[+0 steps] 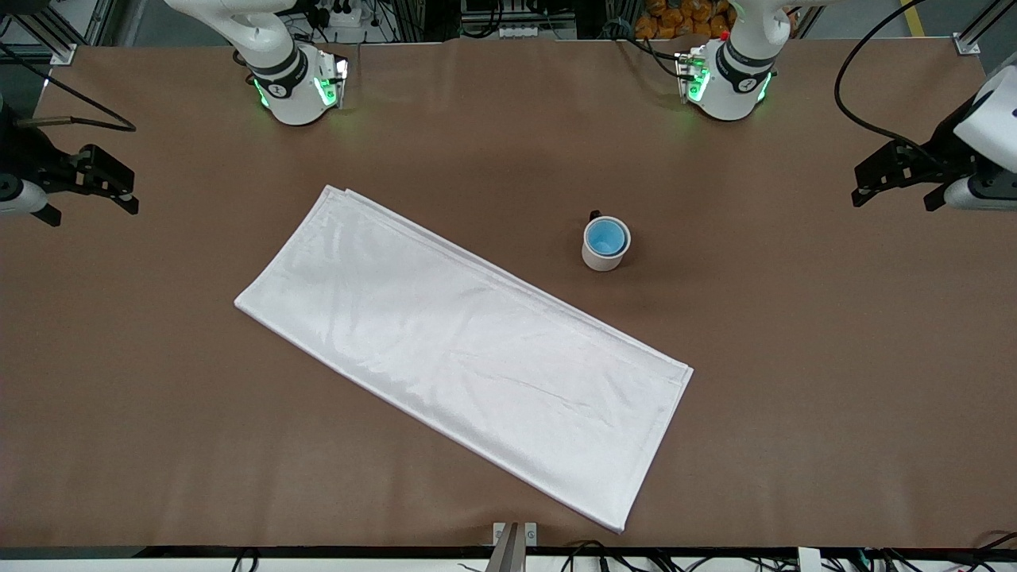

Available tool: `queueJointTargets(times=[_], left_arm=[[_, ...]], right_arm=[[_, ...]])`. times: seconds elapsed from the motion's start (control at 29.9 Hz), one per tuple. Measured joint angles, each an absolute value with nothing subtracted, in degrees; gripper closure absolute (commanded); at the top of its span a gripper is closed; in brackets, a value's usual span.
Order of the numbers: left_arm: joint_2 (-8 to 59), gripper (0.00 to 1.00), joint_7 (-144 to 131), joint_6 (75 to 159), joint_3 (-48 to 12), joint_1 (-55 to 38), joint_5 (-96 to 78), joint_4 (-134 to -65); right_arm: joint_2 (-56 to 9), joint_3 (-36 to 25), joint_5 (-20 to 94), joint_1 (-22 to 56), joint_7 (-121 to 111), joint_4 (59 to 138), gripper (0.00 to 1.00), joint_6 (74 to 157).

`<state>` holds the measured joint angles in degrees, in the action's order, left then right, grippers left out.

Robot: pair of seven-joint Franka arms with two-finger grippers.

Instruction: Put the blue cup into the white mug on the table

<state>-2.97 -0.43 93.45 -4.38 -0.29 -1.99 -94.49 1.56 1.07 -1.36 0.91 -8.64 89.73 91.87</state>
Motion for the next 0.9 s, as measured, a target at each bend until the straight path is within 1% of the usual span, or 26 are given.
queueJointTargets(times=[0.27, 0.63, 0.9], left_arm=[[-0.6, 0.00, -0.4, 93.5, -4.4, -0.8, -2.0, -92.4], [-0.4, 0.00, -1.0, 93.5, -4.4, -1.2, 0.9, -91.6], [-0.4, 0.00, -1.5, 93.5, -4.4, -1.3, 2.1, -91.6]], right_arm=[[1.5, 1.0, -1.2, 0.9, -8.6, 89.7, 0.00, 91.9], [1.5, 1.1, -0.4, 0.9, -7.8, 89.7, 0.00, 91.2], [1.5, 1.1, 3.3, 0.9, -4.8, 89.7, 0.00, 89.9]])
